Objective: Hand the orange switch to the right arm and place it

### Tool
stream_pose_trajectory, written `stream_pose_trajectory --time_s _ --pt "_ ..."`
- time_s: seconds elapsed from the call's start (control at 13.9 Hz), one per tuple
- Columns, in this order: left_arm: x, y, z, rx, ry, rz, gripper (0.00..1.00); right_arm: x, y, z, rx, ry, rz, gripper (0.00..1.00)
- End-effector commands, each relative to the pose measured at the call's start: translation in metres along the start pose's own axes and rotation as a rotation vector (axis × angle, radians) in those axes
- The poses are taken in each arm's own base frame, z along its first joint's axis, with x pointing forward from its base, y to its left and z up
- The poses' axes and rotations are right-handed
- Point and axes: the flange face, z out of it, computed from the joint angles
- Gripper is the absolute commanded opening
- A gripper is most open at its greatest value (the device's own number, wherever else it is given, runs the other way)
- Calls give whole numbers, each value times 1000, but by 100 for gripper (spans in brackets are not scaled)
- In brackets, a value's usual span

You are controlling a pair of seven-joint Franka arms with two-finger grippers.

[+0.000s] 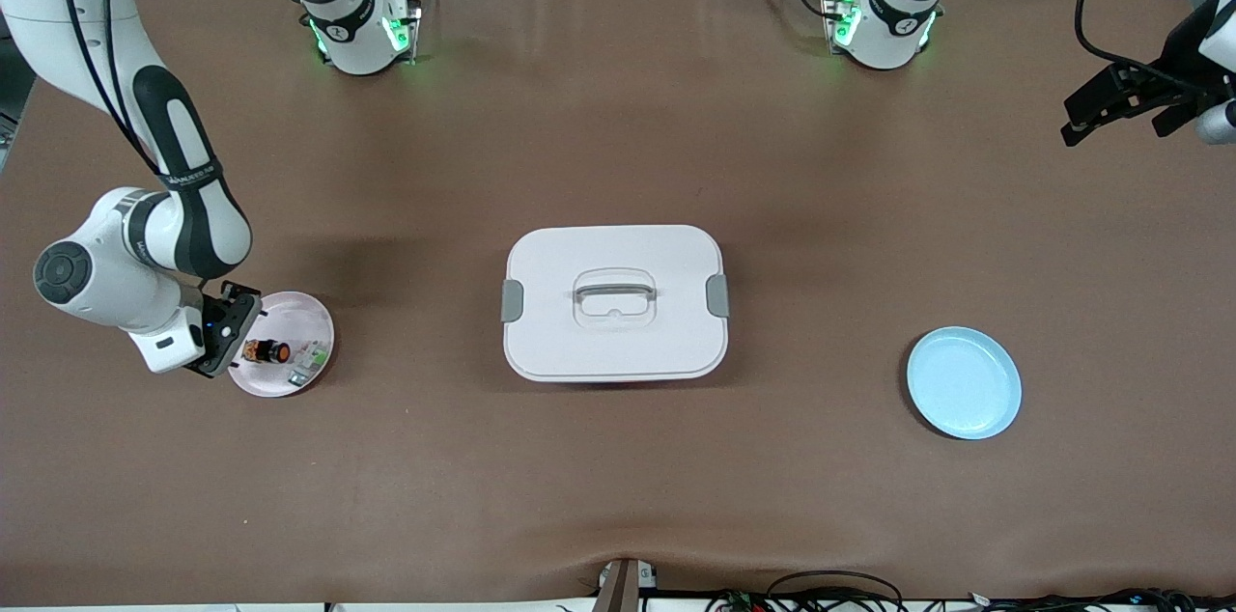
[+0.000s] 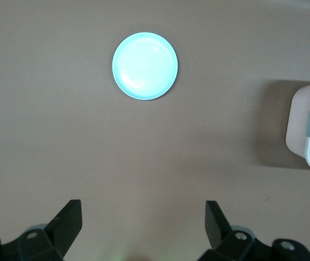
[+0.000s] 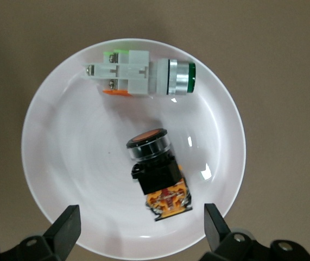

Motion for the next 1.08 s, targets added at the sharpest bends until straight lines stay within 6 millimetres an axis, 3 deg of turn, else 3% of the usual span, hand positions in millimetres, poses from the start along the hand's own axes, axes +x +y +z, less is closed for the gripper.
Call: stream_pose_trajectory --time_s 0.0,0.5,1.01 --pt "-7 -1 -8 -13 0 9 100 6 -16 -31 40 1 224 100" --pt "-7 -1 -8 -12 2 16 100 18 -34 -54 38 -60 783 100" --pt "-7 0 -9 -12 4 18 100 29 -39 -109 -28 -20 1116 100"
